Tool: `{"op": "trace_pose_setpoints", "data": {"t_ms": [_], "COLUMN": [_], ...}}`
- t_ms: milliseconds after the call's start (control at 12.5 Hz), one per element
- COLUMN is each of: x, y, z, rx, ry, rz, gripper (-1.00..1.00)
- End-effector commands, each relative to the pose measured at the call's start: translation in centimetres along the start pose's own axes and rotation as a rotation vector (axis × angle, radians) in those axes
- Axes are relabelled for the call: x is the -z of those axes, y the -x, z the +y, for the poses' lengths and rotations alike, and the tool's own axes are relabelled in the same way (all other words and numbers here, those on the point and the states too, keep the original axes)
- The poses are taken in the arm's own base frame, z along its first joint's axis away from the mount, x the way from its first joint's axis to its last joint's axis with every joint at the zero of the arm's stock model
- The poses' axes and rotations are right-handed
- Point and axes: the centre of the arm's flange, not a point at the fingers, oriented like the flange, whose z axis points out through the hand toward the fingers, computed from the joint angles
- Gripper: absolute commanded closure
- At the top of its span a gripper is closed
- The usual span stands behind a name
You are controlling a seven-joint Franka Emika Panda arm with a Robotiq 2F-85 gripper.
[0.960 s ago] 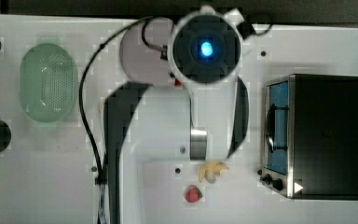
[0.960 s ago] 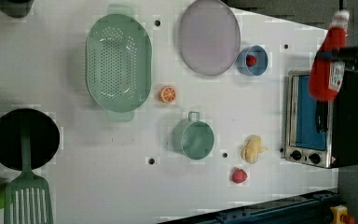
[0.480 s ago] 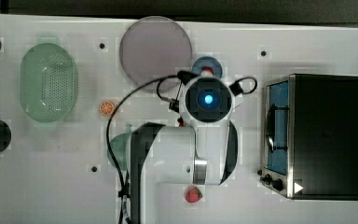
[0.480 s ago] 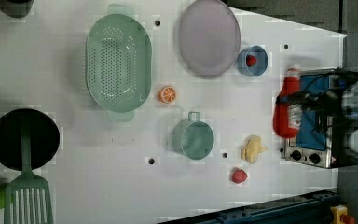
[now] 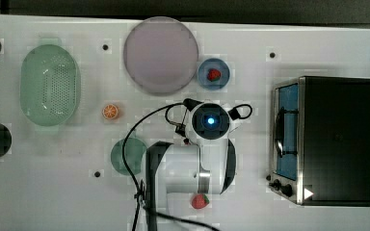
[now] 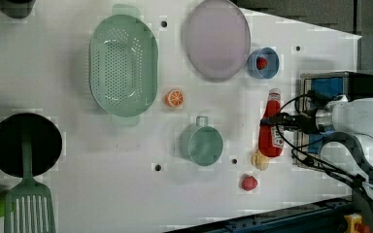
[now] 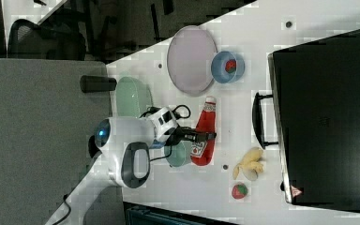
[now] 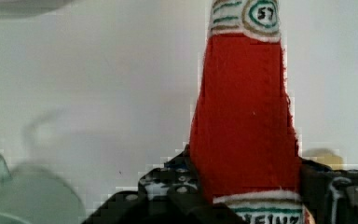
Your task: Pick ketchup from plate and place it on table.
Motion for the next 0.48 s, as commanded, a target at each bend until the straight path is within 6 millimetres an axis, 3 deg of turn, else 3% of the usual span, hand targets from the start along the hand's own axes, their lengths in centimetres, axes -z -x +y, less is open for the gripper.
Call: {"op": "trace_pose_setpoints", "data": {"t_ms": [80, 240, 400, 480], "x": [-2.0, -3.4, -2.3, -1.3], "y": [-1.0, -1.3, -1.6, -1.6], "z": [0.1, -0.2, -0.5, -0.5], "rx": [0.014, 0.017, 0.021, 0.021], "ry": [-0.019, -0.028, -0.032, -0.031], "rz": [0.014, 0.026, 0.055, 0.069], "gripper": [-0.23, -0.65, -1.00, -1.00]}}
